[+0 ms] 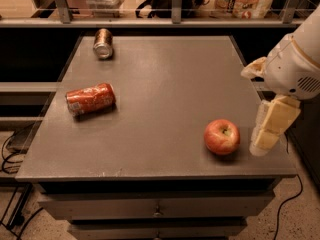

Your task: Pick apple

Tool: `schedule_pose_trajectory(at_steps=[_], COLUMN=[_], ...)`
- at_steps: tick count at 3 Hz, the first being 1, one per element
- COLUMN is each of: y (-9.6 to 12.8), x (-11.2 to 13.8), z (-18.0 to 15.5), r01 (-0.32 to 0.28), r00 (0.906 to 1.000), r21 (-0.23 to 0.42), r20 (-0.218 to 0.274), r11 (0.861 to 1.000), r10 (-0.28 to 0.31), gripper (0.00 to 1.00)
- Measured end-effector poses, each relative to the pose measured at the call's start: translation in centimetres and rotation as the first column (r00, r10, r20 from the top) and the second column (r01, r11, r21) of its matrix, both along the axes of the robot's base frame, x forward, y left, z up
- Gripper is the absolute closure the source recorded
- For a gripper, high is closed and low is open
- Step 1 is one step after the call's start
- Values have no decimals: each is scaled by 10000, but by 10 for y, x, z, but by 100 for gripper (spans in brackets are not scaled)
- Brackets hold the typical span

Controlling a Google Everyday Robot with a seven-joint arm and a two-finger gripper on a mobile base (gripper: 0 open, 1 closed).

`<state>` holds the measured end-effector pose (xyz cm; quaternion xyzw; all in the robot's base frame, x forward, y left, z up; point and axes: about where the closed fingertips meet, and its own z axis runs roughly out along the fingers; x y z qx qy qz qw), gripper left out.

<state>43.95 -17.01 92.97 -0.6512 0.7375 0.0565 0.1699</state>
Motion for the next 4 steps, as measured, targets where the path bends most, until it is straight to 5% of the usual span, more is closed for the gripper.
schedule_pose_trajectory(at_steps=[2, 4], y=[41, 45], x=[-1, -5], z=[-59, -94], r01=[-632, -336], r00=[9960, 9903], r21=[232, -208], r20=[-615, -1359], r11=[9977, 9992], r10=[646, 304], gripper=[0, 42])
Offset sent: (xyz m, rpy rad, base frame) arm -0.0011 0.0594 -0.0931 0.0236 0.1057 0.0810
